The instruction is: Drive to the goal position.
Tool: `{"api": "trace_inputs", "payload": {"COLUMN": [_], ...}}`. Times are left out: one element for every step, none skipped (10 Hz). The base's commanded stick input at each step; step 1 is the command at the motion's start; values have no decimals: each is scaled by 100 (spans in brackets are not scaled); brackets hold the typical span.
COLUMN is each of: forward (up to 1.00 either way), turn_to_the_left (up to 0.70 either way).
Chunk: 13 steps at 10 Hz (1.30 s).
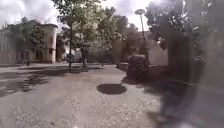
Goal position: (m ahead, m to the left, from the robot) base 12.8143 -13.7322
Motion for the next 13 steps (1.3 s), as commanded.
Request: {"api": "trace_inputs", "payload": {"forward": [85,85,85,85,85,85,85,85,85,85,85,85,85], "turn_to_the_left": [0,0,0,0,0,0,0,0,0,0,0,0,0]}}
